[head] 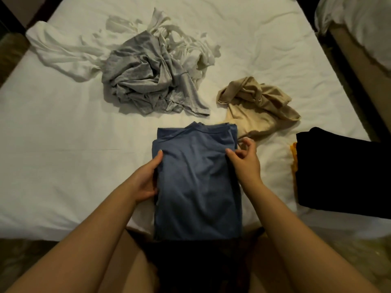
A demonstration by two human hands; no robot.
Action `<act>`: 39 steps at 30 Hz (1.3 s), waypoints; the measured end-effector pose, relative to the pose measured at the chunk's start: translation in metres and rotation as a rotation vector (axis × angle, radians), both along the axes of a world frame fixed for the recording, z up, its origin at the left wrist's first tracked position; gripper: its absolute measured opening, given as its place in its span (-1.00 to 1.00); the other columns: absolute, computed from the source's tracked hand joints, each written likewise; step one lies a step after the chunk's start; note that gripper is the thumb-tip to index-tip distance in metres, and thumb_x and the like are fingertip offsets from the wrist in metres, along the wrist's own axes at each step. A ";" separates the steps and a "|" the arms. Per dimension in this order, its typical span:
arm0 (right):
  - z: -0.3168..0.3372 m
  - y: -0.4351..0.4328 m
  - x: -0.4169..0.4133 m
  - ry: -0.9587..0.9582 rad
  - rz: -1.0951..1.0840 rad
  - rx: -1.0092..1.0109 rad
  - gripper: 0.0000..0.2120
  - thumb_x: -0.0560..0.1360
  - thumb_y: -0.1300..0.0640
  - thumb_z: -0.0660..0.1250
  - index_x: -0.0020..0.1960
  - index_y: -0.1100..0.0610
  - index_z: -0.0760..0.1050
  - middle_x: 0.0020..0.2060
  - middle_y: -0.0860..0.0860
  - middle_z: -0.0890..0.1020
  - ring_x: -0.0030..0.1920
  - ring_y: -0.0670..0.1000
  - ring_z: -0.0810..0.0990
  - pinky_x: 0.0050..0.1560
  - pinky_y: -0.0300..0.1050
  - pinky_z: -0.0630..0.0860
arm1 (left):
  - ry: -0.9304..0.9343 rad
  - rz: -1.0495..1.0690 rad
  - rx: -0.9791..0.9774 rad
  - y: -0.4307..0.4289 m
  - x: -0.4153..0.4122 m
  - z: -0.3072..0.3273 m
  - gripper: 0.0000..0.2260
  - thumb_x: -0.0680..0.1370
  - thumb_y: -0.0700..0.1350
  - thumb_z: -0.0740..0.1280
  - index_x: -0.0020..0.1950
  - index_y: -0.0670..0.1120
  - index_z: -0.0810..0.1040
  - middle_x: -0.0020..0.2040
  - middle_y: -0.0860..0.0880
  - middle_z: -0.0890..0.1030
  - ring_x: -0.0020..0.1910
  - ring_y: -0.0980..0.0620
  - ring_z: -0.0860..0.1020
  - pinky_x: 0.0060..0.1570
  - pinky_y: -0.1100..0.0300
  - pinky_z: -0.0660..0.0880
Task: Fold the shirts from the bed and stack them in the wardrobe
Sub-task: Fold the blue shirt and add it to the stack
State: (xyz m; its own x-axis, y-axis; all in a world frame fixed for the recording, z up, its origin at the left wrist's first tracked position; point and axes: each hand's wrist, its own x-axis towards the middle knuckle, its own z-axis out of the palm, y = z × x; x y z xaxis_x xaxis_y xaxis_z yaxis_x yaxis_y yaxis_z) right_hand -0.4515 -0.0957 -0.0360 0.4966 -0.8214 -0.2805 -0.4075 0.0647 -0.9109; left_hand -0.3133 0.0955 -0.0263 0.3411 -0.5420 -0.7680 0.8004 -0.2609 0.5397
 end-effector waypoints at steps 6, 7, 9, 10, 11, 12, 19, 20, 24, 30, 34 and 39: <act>-0.009 0.029 -0.040 0.102 0.052 -0.055 -0.50 0.45 0.12 0.41 0.31 0.00 0.29 -0.14 0.02 0.59 -0.14 -0.01 0.55 -0.26 -0.30 0.38 | -0.441 -0.039 0.090 0.013 -0.027 -0.014 -0.44 0.50 -0.16 0.37 0.45 -0.04 0.22 0.32 -0.04 0.44 0.18 -0.04 0.47 0.16 0.07 0.44; -0.009 0.031 -0.043 0.089 0.018 -0.058 -0.53 0.46 0.11 0.40 0.30 -0.01 0.30 -0.14 0.02 0.59 -0.13 0.00 0.55 -0.25 -0.28 0.38 | -0.469 0.005 0.084 0.011 -0.033 -0.014 -0.45 0.52 -0.16 0.35 0.46 -0.06 0.22 0.33 -0.05 0.42 0.20 -0.05 0.45 0.19 0.08 0.41; -0.007 0.032 -0.046 0.067 -0.034 -0.045 -0.54 0.47 0.10 0.38 0.30 -0.01 0.29 -0.11 0.02 0.58 -0.09 0.02 0.55 -0.16 -0.19 0.41 | -0.406 0.099 0.011 0.009 -0.042 -0.015 -0.47 0.55 -0.09 0.30 0.48 -0.05 0.20 0.36 -0.05 0.40 0.22 -0.06 0.43 0.19 0.08 0.39; -0.007 0.033 -0.048 0.070 -0.031 -0.032 -0.53 0.48 0.09 0.38 0.32 -0.01 0.28 -0.10 0.02 0.58 -0.08 0.02 0.55 -0.11 -0.16 0.41 | -0.361 0.123 -0.016 0.009 -0.044 -0.016 -0.47 0.56 -0.06 0.28 0.49 -0.03 0.18 0.37 -0.06 0.39 0.24 -0.06 0.43 0.20 0.07 0.39; -0.008 0.033 -0.051 0.082 -0.013 -0.016 -0.50 0.47 0.08 0.39 0.34 0.00 0.26 -0.10 0.03 0.57 -0.09 0.03 0.55 -0.09 -0.13 0.42 | -0.317 0.125 -0.031 0.010 -0.046 -0.015 -0.46 0.55 -0.03 0.28 0.49 -0.01 0.17 0.38 -0.05 0.39 0.25 -0.07 0.43 0.22 0.06 0.39; -0.010 0.034 -0.054 0.099 0.013 0.003 -0.45 0.46 0.07 0.41 0.36 0.01 0.24 -0.10 0.06 0.58 -0.08 0.04 0.55 -0.08 -0.11 0.44 | -0.282 0.113 -0.048 0.012 -0.047 -0.015 -0.44 0.54 -0.01 0.29 0.49 0.00 0.17 0.39 -0.05 0.39 0.26 -0.07 0.43 0.23 0.05 0.39; -0.013 0.062 -0.088 0.243 0.110 -0.038 -0.41 0.46 0.06 0.40 0.41 0.03 0.22 -0.13 0.06 0.56 -0.04 0.06 0.54 -0.02 -0.12 0.44 | -0.574 -0.014 0.050 0.036 -0.067 -0.019 -0.35 0.50 -0.18 0.37 0.50 0.01 0.11 0.35 -0.02 0.35 0.16 0.01 0.42 0.07 0.18 0.42; -0.013 0.066 -0.093 0.230 0.080 -0.036 -0.43 0.48 0.05 0.38 0.41 0.03 0.23 -0.14 0.04 0.54 -0.04 0.06 0.53 -0.03 -0.13 0.42 | -0.628 -0.032 0.075 0.038 -0.069 -0.021 -0.34 0.51 -0.15 0.37 0.51 0.01 0.09 0.39 -0.02 0.33 0.19 0.03 0.40 0.12 0.18 0.40; -0.014 0.084 -0.113 0.174 0.092 0.028 -0.37 0.48 0.07 0.39 0.46 0.06 0.18 -0.03 0.09 0.58 0.01 0.07 0.55 0.01 -0.13 0.45 | -0.782 -0.228 0.090 0.057 -0.087 -0.027 -0.21 0.47 -0.11 0.43 0.54 0.01 0.00 0.35 0.12 0.28 0.26 0.11 0.32 0.21 0.25 0.30; -0.010 0.101 -0.137 0.289 0.267 -0.102 -0.33 0.47 0.07 0.40 0.48 0.05 0.15 0.22 0.11 0.55 0.21 0.11 0.51 0.03 -0.19 0.40 | -0.713 -0.116 0.152 0.088 -0.115 -0.034 -0.29 0.53 -0.29 0.32 0.54 -0.09 -0.04 0.45 -0.12 0.27 0.38 -0.08 0.35 0.24 0.23 0.32; -0.003 0.109 -0.153 0.209 0.232 -0.092 -0.37 0.49 0.09 0.37 0.48 0.05 0.17 0.21 0.08 0.53 0.23 0.09 0.49 0.00 -0.26 0.42 | -0.755 -0.058 0.171 0.108 -0.128 -0.030 -0.32 0.53 -0.23 0.33 0.53 0.04 0.05 0.32 -0.21 0.46 0.24 -0.10 0.49 0.29 -0.01 0.40; 0.004 0.122 -0.167 0.052 0.177 -0.059 -0.45 0.48 0.19 0.38 0.41 0.03 0.29 0.01 -0.01 0.54 0.07 0.00 0.54 -0.16 -0.47 0.42 | -0.726 -0.034 0.108 0.121 -0.146 -0.021 -0.45 0.56 -0.23 0.29 0.47 0.11 0.20 0.17 -0.16 0.57 0.09 -0.03 0.57 0.11 0.11 0.53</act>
State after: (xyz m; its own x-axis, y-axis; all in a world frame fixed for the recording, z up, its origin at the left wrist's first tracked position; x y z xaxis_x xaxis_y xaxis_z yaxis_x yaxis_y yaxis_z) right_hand -0.6182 0.0264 -0.0322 0.6206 -0.7383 -0.2640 -0.4548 -0.0646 -0.8883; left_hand -0.4588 0.2167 -0.0475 0.7685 -0.4955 -0.4047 0.2420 -0.3605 0.9008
